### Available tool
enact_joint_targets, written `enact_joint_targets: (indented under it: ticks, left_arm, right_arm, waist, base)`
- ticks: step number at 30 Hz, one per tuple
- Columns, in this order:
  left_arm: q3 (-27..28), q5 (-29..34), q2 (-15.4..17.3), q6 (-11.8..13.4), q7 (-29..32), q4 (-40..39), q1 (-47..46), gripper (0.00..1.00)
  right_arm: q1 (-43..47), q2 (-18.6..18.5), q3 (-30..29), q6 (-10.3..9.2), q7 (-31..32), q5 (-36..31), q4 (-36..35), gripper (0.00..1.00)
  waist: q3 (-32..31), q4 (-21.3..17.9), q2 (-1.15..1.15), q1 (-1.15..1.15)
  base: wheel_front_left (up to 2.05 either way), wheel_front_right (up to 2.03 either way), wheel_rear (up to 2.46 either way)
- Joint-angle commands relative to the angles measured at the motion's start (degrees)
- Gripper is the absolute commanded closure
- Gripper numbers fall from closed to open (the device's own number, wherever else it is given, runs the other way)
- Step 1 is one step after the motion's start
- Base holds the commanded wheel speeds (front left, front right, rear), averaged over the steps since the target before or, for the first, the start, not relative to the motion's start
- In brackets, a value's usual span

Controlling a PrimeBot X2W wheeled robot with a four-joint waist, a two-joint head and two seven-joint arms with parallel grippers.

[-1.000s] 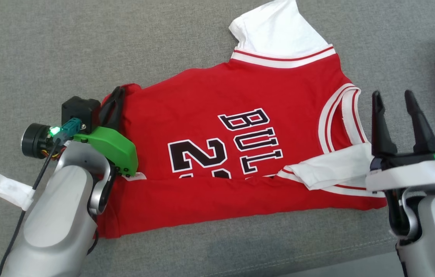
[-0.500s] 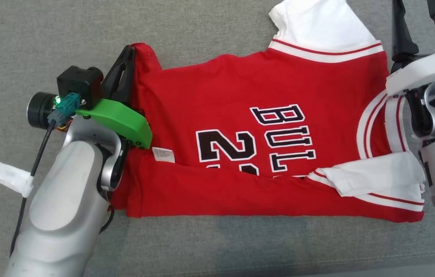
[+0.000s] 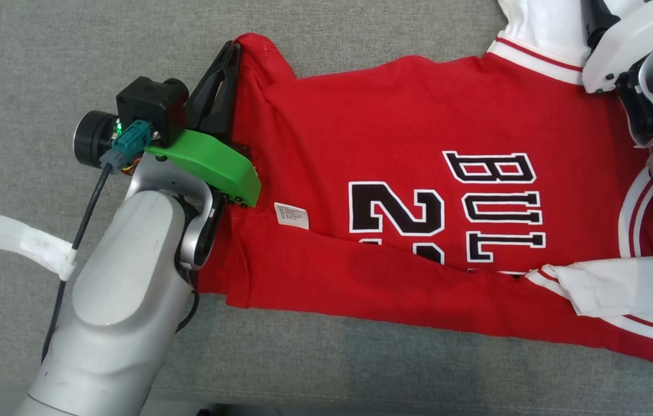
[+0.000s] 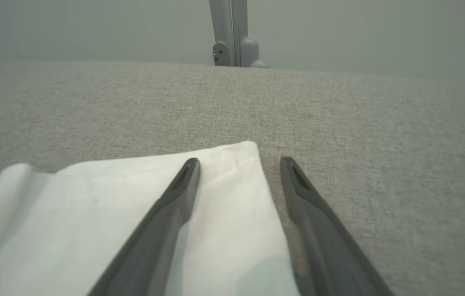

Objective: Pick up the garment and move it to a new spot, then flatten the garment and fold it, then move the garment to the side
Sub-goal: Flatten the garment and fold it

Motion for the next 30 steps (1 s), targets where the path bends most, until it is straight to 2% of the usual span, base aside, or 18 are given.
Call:
enact_joint_targets:
  ticks: [1,2,4,13,18,23,30]
  left_arm:
    - [0.08,-0.37,-0.23,-0.16,-0.52,0.4,-1.21,1.0]
    - [0.15,-0.41,-0.22,-0.16,-0.76,0.68,-1.31,1.0]
    - [0.32,-0.62,-0.12,-0.15,-1.03,1.25,-1.34,1.0]
    - [2.59,-2.58,1.64,0.59,-1.71,0.88,-0.98,1.0]
    - [5.1,-5.81,2.43,0.17,-1.02,-2.35,0.73,1.0]
    - [6.99,-8.01,4.27,0.76,1.02,-6.49,2.76,1.0]
    - [8.54,-13.96,3.88,-1.11,2.99,-12.06,8.25,1.0]
  right_arm:
    - [-0.89,-0.38,1.58,-0.03,1.07,1.2,1.23,0.0]
    - [-1.01,-0.34,2.67,-0.02,1.8,2.03,1.73,0.25]
    - [-1.25,-0.89,4.26,-0.02,2.79,3.59,2.75,1.0]
    - [-4.72,-4.79,6.16,-0.06,-1.68,9.28,0.69,1.0]
    - [-4.75,-7.02,6.34,-0.06,-4.31,11.96,-2.5,1.0]
    - [-3.22,-8.02,6.64,-0.06,-5.99,14.79,-5.23,1.0]
    - [1.52,-9.1,8.0,-0.05,-6.27,18.44,-10.99,1.0]
  waist:
    - [1.11,1.08,0.0,0.0]
    - [1.07,1.06,0.0,0.0]
    - [0.83,0.86,0.0,0.0]
    - [-1.63,-1.24,0.0,0.0]
    - [-3.48,-2.65,0.0,0.0]
    - [-4.69,-3.87,0.0,0.0]
    - [-5.64,-4.99,0.0,0.0]
  base:
    - [0.0,0.0,0.0]
    - [0.0,0.0,0.0]
    - [0.0,0.0,0.0]
    - [0.0,0.0,0.0]
    - [0.0,0.0,0.0]
    - [0.0,0.0,0.0]
    - [0.0,0.0,0.0]
